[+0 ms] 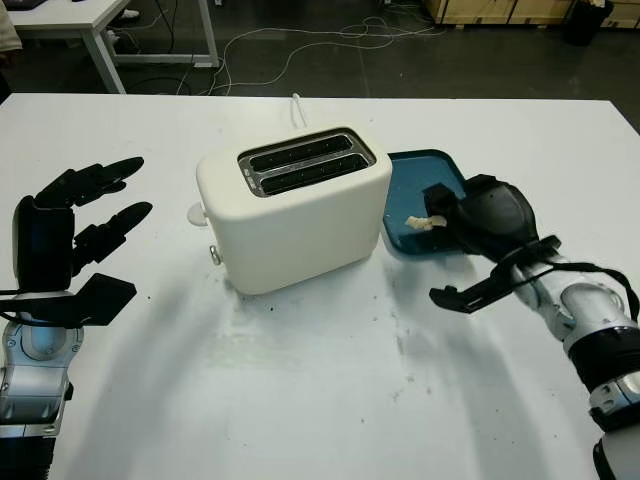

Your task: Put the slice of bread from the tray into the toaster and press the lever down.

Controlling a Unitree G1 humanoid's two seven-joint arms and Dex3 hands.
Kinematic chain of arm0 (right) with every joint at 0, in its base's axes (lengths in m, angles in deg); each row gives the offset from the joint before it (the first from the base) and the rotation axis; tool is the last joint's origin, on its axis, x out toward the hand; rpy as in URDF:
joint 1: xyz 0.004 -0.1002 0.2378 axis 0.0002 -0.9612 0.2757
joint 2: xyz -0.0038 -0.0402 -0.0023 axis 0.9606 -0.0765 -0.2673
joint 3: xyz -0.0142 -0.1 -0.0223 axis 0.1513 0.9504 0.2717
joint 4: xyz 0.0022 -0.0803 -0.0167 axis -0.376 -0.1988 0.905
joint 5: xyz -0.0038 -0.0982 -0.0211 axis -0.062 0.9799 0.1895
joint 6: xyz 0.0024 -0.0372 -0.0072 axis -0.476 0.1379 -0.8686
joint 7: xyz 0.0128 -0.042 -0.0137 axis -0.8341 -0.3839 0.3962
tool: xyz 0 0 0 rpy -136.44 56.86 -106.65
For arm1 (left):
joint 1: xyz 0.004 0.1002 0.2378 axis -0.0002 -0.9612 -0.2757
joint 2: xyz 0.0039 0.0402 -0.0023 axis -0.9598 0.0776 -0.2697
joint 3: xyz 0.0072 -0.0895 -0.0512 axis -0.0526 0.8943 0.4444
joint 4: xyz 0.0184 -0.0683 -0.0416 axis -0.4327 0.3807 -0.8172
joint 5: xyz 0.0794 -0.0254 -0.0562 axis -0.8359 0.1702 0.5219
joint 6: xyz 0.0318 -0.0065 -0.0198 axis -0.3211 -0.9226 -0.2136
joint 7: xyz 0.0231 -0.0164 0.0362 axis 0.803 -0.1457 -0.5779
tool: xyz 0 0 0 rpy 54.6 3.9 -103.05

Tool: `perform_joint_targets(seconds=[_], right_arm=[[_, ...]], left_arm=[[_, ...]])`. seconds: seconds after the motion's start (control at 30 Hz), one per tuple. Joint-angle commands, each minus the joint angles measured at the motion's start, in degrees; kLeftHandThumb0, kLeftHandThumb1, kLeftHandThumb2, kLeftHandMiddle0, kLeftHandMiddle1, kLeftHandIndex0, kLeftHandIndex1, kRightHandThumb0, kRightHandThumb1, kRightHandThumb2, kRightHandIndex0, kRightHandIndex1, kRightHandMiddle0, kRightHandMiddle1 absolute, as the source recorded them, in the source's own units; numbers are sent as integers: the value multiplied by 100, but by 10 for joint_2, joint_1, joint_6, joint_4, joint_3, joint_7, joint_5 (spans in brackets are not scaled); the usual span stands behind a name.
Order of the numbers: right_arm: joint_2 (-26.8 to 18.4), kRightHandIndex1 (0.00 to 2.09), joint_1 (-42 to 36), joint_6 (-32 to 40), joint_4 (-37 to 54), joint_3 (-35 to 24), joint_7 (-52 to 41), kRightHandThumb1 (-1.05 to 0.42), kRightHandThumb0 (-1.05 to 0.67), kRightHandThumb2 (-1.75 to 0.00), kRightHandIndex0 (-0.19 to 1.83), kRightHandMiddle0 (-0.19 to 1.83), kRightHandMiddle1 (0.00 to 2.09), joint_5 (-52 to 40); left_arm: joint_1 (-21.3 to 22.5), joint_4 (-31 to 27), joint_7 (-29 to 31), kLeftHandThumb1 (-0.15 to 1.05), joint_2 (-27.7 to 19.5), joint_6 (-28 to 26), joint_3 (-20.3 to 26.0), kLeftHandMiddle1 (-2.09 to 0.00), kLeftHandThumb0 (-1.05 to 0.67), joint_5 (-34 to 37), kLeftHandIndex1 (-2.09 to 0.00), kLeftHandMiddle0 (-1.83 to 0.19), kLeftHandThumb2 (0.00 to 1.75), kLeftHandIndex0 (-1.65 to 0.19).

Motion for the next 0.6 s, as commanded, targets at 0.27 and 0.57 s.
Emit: perform_joint_targets(seconds=[0.27, 0.57], right_arm=[[-23, 175, 28, 3, 40, -74, -81, -92, -46, -63, 55, 28, 175, -56], [-52, 175, 191, -106, -80, -183, -235, -92, -43, -40, 60, 41, 168, -272]], left_arm=[[-4, 0, -6, 90, -2, 3, 1, -82, -38, -6, -2, -65, 0, -92], [-5, -4, -4, 89, -1, -2, 1, -81, -37, -7, -2, -66, 0, -92]])
